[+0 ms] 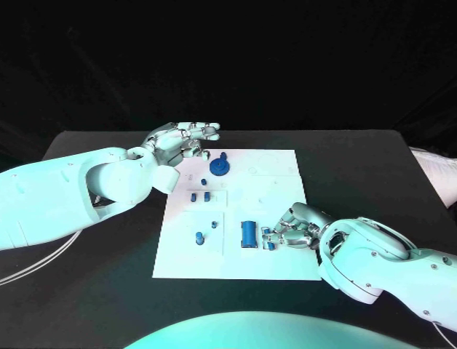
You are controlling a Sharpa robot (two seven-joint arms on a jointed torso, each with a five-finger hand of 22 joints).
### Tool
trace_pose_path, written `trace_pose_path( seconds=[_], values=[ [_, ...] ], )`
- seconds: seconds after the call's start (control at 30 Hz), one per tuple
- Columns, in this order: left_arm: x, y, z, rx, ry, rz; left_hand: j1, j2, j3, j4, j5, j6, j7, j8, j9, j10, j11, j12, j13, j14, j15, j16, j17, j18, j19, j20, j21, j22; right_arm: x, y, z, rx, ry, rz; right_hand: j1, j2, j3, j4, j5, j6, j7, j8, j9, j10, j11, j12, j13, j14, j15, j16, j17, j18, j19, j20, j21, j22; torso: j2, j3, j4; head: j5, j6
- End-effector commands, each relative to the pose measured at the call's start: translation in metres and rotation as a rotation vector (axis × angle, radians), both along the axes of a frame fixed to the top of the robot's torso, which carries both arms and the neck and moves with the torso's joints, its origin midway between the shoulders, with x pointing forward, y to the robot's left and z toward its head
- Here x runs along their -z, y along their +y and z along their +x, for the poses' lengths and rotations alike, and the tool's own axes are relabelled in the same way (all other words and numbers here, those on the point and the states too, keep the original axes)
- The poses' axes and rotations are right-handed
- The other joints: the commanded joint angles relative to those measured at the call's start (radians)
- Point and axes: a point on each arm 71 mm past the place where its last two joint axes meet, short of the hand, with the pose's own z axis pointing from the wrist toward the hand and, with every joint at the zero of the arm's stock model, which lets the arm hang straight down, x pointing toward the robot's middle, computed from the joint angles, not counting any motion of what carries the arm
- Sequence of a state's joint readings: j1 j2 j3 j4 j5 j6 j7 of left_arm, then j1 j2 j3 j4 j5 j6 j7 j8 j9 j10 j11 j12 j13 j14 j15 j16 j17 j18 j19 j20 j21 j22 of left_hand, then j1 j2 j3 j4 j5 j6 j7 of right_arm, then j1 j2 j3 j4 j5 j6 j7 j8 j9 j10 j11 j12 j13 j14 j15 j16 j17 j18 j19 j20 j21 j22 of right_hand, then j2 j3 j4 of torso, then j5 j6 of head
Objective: Assemble the parts on the task board
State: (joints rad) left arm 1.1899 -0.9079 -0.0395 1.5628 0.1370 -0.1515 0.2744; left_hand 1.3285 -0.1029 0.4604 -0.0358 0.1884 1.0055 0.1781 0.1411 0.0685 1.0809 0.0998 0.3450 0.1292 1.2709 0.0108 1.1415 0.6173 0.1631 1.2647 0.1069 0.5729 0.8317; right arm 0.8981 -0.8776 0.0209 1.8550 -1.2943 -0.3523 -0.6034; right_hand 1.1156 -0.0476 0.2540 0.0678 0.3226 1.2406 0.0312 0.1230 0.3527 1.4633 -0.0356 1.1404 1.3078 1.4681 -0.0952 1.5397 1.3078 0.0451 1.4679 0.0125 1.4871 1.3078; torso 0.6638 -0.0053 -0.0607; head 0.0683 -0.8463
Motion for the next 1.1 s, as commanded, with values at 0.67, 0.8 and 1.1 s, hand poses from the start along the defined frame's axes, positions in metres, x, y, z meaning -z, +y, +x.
trace_pose_path(
  seconds=[0.67,0.8,1.1],
  values=[
    [-0.0023,-0.004,-0.0019,0.038,-0.021,0.0,-0.006,0.0,-0.002,0.001,-0.004,-0.01,0.001,0.004,-0.001,-0.01,-0.002,0.009,0.001,-0.009,0.001,0.001,-0.009,0.019,-0.003,0.002,-0.008,-0.002,0.003,0.0073,-0.0005,-0.063,0.002,-0.049,-0.107,0.015,-0.157,0.161,-0.173,-0.005,-0.001,0.024,0.038,0.032,-0.008,0.004,0.043,0.093,-0.009,0.001,0.213,-0.015,0.052,-0.009,0.0,0.147,-0.001,-0.0005,0.0009,0.004,-0.002],
    [-0.0023,-0.0038,-0.0019,0.039,-0.021,0.001,-0.006,0.0,-0.002,0.001,-0.004,-0.01,0.001,0.004,-0.001,-0.01,-0.002,0.009,0.001,-0.009,0.001,0.001,-0.009,0.019,-0.003,0.002,-0.008,-0.002,0.0025,0.0068,-0.0001,-0.062,-0.008,-0.05,-0.1,0.014,-0.208,0.193,-0.232,-0.01,-0.001,0.027,0.048,0.031,-0.007,-0.001,0.044,0.092,-0.009,0.0,0.212,-0.015,0.051,-0.009,-0.002,0.146,-0.001,-0.0002,0.0007,0.004,0.0],
    [-0.0022,-0.0031,-0.0019,0.039,-0.021,0.002,-0.006,0.0,-0.002,0.001,-0.004,-0.01,0.001,0.004,-0.001,-0.01,-0.002,0.009,0.001,-0.009,0.001,0.001,-0.009,0.019,-0.003,0.002,-0.008,-0.002,-0.0024,0.003,-0.0013,-0.048,-0.046,-0.033,-0.048,0.025,-0.244,0.195,-0.211,-0.014,-0.001,0.031,0.06,0.032,-0.007,0.0,0.049,0.093,-0.009,0.0,0.212,-0.015,0.052,-0.009,-0.001,0.147,-0.001,0.001,-0.0009,0.003,0.002]
  ],
)
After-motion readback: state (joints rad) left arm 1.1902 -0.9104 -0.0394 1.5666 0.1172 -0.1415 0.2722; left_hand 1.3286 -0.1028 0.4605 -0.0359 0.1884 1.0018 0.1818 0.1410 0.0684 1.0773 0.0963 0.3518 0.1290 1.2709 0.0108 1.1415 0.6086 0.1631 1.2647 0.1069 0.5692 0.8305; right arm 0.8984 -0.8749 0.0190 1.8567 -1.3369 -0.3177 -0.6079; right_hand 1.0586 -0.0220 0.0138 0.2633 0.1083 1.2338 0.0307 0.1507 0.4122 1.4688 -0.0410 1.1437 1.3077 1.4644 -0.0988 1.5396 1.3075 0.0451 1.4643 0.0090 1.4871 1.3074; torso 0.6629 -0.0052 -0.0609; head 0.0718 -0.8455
